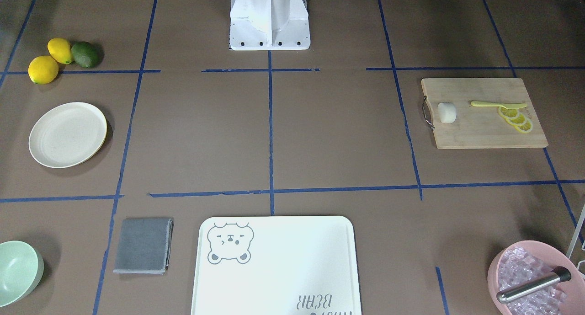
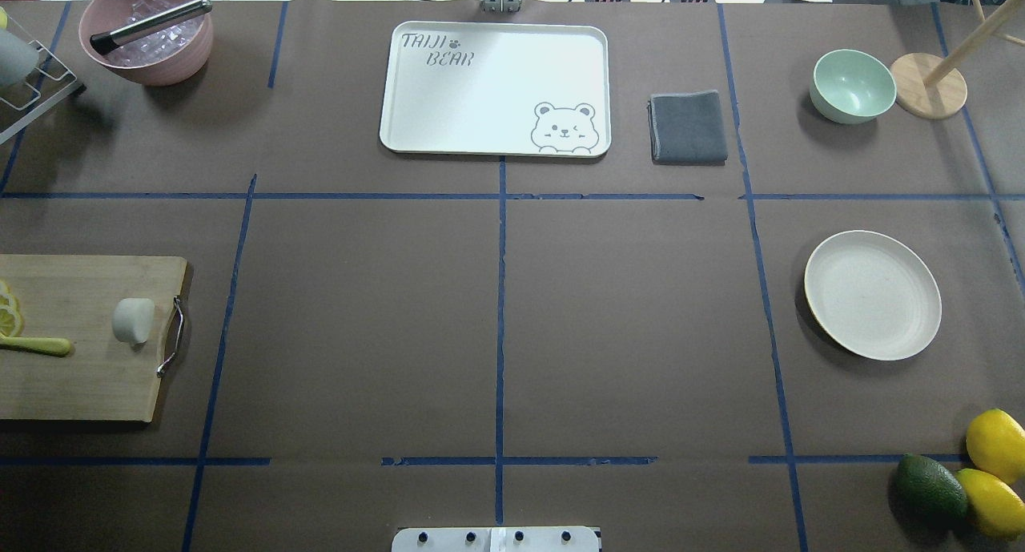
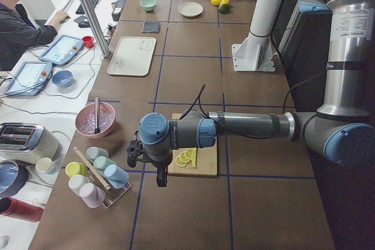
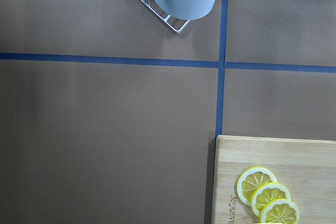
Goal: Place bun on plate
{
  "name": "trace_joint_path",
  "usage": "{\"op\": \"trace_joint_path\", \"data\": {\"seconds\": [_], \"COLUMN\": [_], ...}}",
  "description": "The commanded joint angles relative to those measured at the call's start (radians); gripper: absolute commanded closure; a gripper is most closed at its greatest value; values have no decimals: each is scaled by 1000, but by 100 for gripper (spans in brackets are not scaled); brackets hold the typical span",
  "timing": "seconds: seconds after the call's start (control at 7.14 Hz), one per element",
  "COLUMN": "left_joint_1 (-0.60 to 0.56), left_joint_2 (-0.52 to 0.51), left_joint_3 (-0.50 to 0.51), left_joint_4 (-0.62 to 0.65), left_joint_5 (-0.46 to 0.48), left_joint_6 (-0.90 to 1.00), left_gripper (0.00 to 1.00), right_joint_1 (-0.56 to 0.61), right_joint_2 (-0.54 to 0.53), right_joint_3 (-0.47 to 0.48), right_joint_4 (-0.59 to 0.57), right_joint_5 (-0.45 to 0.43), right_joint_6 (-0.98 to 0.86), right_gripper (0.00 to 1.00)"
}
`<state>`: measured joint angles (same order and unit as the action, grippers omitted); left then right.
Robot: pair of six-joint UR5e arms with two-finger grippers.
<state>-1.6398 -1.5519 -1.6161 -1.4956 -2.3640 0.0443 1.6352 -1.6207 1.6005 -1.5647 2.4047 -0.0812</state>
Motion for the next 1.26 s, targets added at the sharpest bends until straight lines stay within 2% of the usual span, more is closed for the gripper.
{"op": "trace_joint_path", "data": {"seconds": [0.0,0.7,0.84,0.98,1.12], "left_joint_1": [0,2,2,2,2], "left_joint_2": [0,-4,-5,-5,7], "left_joint_3": [-1,-2,-4,-22,-63], "left_joint_4": [0,0,0,0,2], "left_joint_5": [0,0,-1,-1,0], "left_joint_6": [0,0,-1,-4,-7], "left_gripper": [0,0,0,0,0], "right_joint_1": [0,-6,-32,-78,-133], "right_joint_2": [1,2,2,-1,-17], "right_joint_3": [1,7,16,19,19], "right_joint_4": [0,3,38,125,273], "right_joint_5": [-2,1,-2,-1,-13], "right_joint_6": [-5,44,81,213,376], "right_gripper": [0,1,1,1,1]}}
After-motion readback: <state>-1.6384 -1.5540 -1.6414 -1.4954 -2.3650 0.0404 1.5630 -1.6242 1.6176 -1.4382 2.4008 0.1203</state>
